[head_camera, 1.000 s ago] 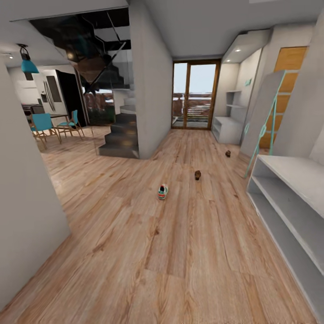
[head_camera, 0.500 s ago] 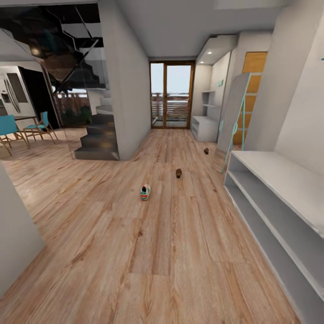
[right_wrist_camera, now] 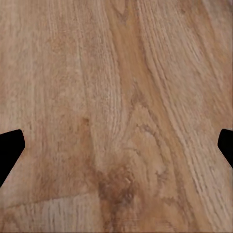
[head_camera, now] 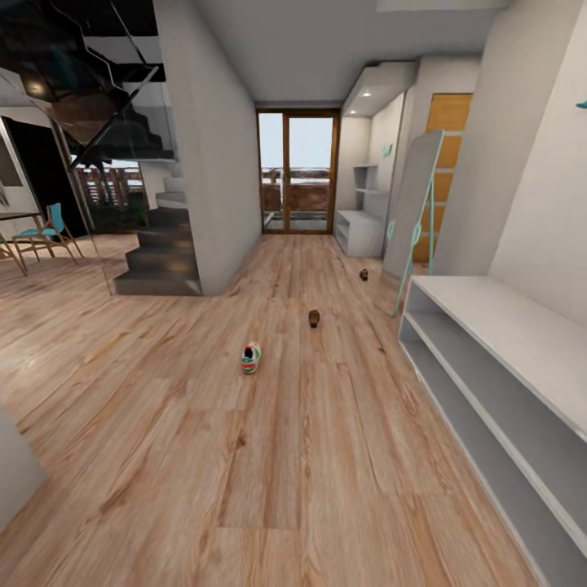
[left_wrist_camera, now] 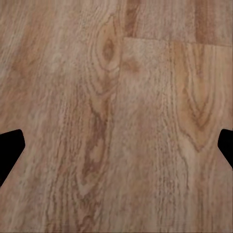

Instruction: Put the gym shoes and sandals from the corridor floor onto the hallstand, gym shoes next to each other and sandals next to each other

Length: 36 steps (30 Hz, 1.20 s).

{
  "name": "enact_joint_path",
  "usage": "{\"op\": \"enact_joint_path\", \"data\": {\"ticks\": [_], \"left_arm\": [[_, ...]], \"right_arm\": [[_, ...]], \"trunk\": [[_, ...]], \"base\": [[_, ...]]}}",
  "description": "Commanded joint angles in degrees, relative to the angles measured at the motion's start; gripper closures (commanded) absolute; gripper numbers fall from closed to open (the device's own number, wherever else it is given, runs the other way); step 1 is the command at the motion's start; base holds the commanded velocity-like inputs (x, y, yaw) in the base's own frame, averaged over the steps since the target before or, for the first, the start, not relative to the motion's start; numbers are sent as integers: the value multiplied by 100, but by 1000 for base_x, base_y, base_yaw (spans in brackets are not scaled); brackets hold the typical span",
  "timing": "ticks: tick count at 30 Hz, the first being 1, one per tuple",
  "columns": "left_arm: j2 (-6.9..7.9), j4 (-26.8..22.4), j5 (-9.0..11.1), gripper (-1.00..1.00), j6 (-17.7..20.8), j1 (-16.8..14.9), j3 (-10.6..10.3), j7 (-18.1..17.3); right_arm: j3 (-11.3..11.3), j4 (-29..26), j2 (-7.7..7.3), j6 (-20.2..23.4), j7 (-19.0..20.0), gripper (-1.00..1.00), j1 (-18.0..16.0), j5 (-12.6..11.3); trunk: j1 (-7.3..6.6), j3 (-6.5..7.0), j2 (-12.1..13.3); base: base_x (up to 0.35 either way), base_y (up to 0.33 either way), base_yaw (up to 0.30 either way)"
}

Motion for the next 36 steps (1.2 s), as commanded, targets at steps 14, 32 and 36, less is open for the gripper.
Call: {"op": "enact_joint_path", "data": {"ticks": [14,32,36], "left_arm": [[7,-153,-42,-100,33,-341,-32,-5],[6,-125,-33,-100,30,-713,-18,4],[11,-114,-34,-100,27,-704,-17,4]], "right_arm": [[-2,-812,-15,9,3,-100,-3,8],[-27,-1266,-110,16,-40,-100,-3,246],[-32,-1277,-132,18,-36,-100,-3,240]], "trunk": [[2,-6,-2],[2,-6,-2],[2,-6,-2]], "base": [[337,0,-2],[338,0,0],[339,0,0]]}}
